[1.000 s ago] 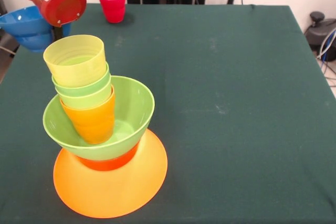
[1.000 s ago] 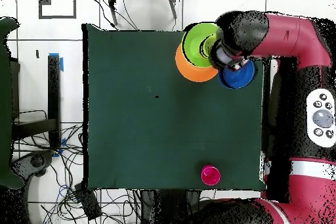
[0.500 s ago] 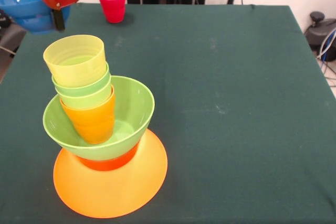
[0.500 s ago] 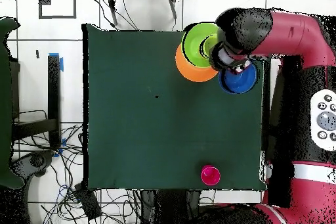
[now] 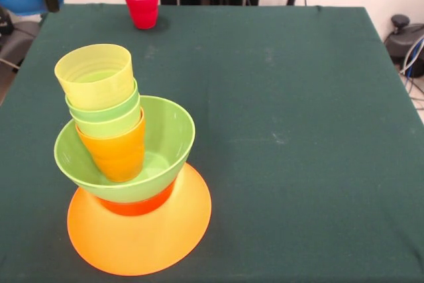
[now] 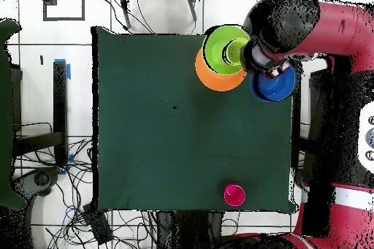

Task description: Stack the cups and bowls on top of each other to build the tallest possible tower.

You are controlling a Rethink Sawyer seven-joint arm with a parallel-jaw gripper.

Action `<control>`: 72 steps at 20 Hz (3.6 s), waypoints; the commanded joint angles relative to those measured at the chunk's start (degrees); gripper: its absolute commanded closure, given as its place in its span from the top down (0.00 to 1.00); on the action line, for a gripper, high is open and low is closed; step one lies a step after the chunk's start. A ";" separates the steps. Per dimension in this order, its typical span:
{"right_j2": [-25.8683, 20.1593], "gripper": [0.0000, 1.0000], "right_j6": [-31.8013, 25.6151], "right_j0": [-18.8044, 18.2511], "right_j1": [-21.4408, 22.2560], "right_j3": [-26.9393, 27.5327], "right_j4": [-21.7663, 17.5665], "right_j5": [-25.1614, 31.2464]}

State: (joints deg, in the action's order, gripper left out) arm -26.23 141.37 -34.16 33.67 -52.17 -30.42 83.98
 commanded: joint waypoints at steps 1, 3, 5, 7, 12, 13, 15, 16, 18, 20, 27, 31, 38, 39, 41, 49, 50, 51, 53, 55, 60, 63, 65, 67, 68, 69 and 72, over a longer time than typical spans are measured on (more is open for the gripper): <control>-1.94 0.00 -12.95 3.28 -2.20 5.17 -1.41 7.28; -2.17 0.00 -13.14 3.77 -2.97 6.97 -1.71 8.46; -2.40 0.00 -12.84 4.17 -3.74 8.28 -1.66 8.67; -2.50 0.00 -12.76 4.67 -4.54 9.57 -1.93 8.68; -2.02 0.00 -11.44 5.70 -5.46 10.76 -1.66 8.12; -1.92 0.00 -11.30 5.92 -5.57 10.97 -1.61 8.03; -1.81 0.00 -11.11 6.36 -6.11 12.07 -1.75 8.32; -1.73 0.00 -11.20 6.55 -6.35 12.53 -1.89 8.34; -1.65 0.00 -11.36 6.97 -7.16 13.88 -2.09 8.71; -1.56 0.00 -11.21 7.39 -7.82 14.82 -2.18 8.71; -1.32 0.00 -11.42 8.75 -9.82 18.58 -2.55 9.98; -0.81 0.00 -10.99 9.26 -10.36 19.57 -2.36 10.66; 1.01 0.00 -9.27 10.34 -9.58 20.07 -2.82 11.48; 1.32 0.00 -9.02 10.51 -9.29 19.72 -2.71 11.43; 1.60 0.00 -8.76 10.74 -8.97 19.40 -2.55 11.09; 1.75 0.00 -7.81 11.56 -8.83 19.60 -1.82 10.20; 1.77 0.00 -7.79 11.62 -8.85 19.63 -1.78 10.21; 1.77 0.00 -7.71 11.72 -9.01 19.69 -1.81 9.87; 1.74 0.00 -7.68 11.77 -9.31 19.56 -1.73 9.11; 1.58 0.00 -7.95 12.04 -9.84 20.56 -2.14 9.43; 0.99 0.00 -8.34 12.65 -11.16 23.59 -2.98 10.74; 0.77 0.00 -9.41 12.60 -11.92 24.83 -3.43 10.58; 0.70 0.00 -9.64 12.64 -12.15 25.16 -3.44 10.13; 0.58 0.00 -9.72 12.84 -12.46 25.93 -3.62 10.45; 0.49 0.00 -9.81 12.89 -12.60 26.24 -3.62 10.62; 0.17 0.00 -10.01 12.98 -13.00 27.12 -3.85 11.06; 0.05 0.00 -9.86 13.27 -13.47 27.90 -3.91 11.29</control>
State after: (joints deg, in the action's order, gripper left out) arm -25.04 141.37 -23.32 22.05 -25.36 -30.99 89.48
